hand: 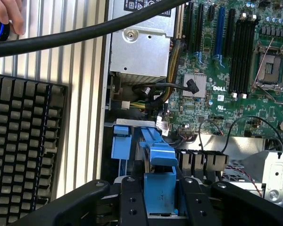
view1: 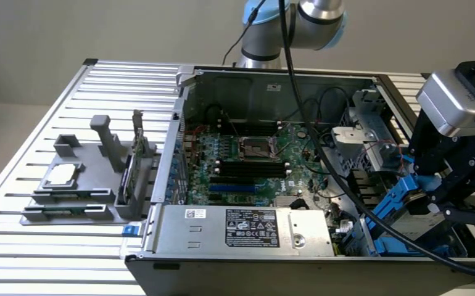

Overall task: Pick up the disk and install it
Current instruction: 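Insert the disk into the insertion slot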

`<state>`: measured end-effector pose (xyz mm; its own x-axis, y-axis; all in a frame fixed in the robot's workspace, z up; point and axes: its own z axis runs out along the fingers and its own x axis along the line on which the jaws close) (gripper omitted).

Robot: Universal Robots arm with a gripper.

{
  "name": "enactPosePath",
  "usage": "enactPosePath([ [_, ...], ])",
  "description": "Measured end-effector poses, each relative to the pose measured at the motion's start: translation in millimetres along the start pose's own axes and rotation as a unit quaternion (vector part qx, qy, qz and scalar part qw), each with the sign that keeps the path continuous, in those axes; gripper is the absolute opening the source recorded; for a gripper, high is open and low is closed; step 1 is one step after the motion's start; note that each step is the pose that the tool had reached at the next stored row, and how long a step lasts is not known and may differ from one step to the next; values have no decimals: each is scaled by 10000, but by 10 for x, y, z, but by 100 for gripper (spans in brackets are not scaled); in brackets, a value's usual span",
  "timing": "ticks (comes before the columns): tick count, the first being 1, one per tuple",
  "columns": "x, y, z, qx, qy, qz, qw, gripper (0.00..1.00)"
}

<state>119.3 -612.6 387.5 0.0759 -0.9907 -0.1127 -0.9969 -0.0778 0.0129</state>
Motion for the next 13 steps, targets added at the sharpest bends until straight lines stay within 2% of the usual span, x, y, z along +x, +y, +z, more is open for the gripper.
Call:
enactPosePath([
  [13, 0, 0, 0, 0, 0, 0, 10000, 32],
])
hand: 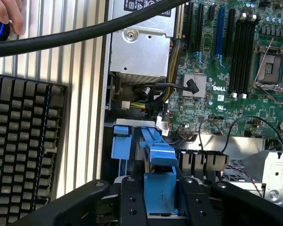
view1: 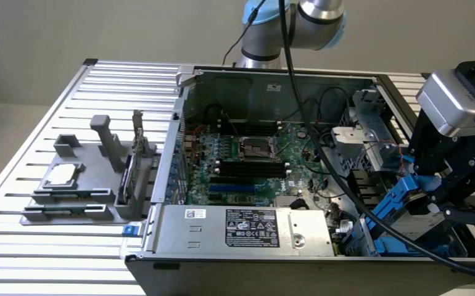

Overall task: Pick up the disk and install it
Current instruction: 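Insert the disk into the insertion slot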

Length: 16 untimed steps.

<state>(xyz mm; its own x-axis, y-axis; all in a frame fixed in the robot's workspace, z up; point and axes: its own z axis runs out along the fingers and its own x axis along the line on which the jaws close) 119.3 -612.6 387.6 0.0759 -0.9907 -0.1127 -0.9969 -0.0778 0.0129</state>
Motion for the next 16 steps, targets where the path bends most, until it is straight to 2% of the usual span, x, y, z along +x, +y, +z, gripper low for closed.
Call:
enactPosePath([
  [16, 0, 0, 0, 0, 0, 0, 10000, 32],
])
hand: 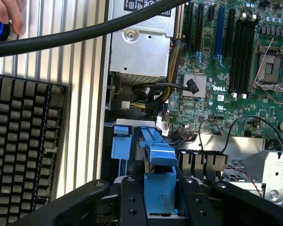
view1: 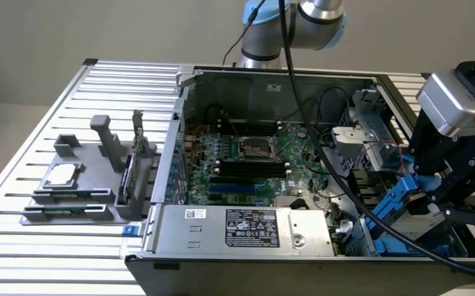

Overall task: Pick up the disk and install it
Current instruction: 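Insert the disk into the insertion slot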

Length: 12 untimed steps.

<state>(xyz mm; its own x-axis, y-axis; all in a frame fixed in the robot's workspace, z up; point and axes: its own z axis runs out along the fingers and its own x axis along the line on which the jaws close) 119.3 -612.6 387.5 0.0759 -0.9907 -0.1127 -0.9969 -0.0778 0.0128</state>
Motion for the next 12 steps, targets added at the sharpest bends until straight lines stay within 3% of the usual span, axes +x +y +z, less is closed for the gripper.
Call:
enactPosePath([
  [12, 0, 0, 0, 0, 0, 0, 10000, 32],
])
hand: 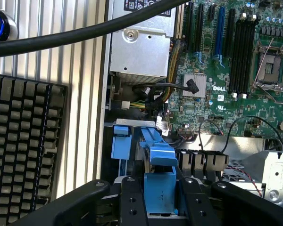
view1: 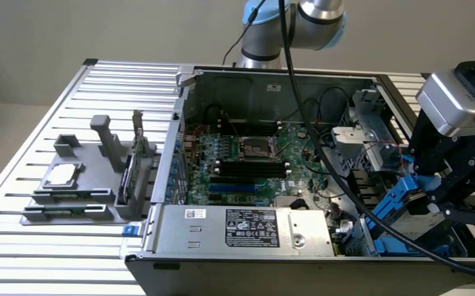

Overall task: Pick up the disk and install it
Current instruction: 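Insert the disk into the insertion slot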

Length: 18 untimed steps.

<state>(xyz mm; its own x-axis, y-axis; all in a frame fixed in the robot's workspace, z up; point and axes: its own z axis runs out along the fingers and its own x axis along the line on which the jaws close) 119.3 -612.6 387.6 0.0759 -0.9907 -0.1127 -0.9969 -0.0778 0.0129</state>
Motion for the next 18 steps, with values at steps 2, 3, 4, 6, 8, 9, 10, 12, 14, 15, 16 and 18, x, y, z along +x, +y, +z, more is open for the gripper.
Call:
enactPosePath([
  [2, 0, 0, 0, 0, 0, 0, 10000, 32],
  [3, 0, 0, 0, 0, 0, 0, 10000, 32],
  [4, 0, 0, 0, 0, 0, 0, 10000, 32],
  [6, 0, 0, 0, 0, 0, 0, 10000, 32],
  [8, 0, 0, 0, 0, 0, 0, 10000, 32],
  [9, 0, 0, 0, 0, 0, 0, 10000, 32],
  [10, 0, 0, 0, 0, 0, 0, 10000, 32],
  [12, 0, 0, 0, 0, 0, 0, 10000, 32],
  [14, 0, 0, 0, 0, 0, 0, 10000, 32],
  [15, 0, 0, 0, 0, 0, 0, 10000, 32],
  [16, 0, 0, 0, 0, 0, 0, 10000, 32],
  [18, 0, 0, 0, 0, 0, 0, 10000, 32],
])
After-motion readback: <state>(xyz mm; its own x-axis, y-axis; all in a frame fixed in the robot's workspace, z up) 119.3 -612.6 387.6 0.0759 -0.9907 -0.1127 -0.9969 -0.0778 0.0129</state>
